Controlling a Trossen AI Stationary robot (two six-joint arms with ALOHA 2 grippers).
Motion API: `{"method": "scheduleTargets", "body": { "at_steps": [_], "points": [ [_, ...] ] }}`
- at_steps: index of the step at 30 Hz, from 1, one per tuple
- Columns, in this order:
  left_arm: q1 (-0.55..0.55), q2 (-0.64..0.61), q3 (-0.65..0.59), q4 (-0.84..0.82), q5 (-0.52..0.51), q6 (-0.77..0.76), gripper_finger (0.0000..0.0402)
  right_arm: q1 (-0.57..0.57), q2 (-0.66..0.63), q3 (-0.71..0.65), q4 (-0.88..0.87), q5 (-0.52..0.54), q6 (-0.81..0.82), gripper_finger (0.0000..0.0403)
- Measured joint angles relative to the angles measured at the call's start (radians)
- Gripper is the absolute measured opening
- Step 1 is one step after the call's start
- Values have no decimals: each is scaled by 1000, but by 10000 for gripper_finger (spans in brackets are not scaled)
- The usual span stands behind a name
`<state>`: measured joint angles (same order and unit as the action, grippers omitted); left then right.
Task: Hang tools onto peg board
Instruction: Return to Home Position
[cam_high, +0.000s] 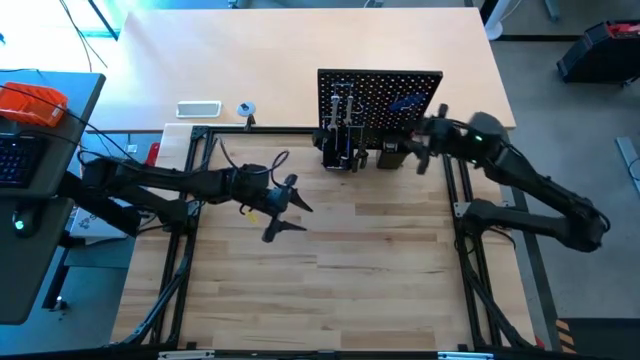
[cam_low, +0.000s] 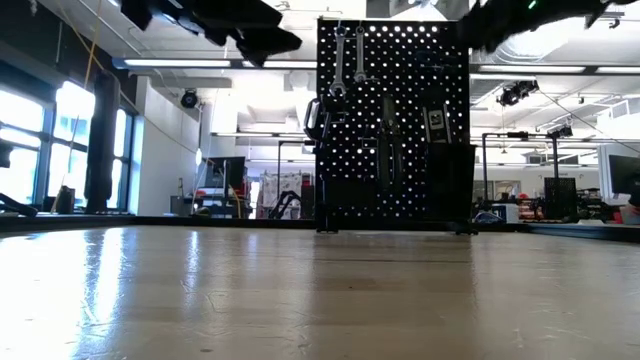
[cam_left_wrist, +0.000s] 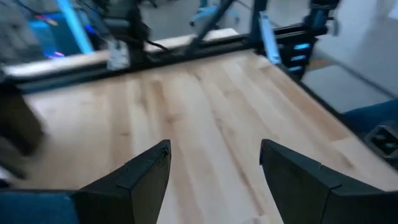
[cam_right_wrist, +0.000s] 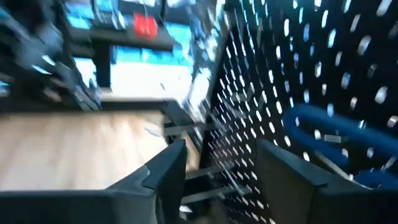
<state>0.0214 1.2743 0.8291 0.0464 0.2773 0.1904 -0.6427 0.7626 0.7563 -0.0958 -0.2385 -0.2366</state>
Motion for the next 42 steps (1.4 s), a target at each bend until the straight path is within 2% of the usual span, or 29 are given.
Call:
{"method": "scheduleTargets", "body": {
  "at_steps": [4, 8, 14, 19, 22, 25, 30, 36, 42],
  "points": [
    [-6, -93, 0, -45, -100, 45, 241, 67, -142, 1, -48, 2, 68, 190],
    [-5, -240, -45, -30, -142, 48, 238, 136, -316, 2, -146, 47, 111, 190],
    [3, -498, -263, 105, -221, 21, 225, 232, -576, -51, -281, 125, 205, 190],
    [32, -640, -463, 295, -223, -53, 222, 252, -758, -230, -204, 124, 275, 190],
    [56, -685, -572, 425, -221, -104, 222, 254, -753, -352, -99, 105, 307, 190],
    [82, -713, -656, 516, -223, -155, 222, 264, -717, -467, 108, 90, 323, 190],
    [115, -737, -744, 551, -214, -214, 222, 304, -729, -626, 362, 96, 334, 190],
    [124, -749, -819, 630, -187, -240, 222, 396, -725, -747, 421, 174, 374, 190],
    [124, -755, -818, 627, -174, -241, 222, 509, -723, -747, 389, 282, 336, 190]
  ]
}}
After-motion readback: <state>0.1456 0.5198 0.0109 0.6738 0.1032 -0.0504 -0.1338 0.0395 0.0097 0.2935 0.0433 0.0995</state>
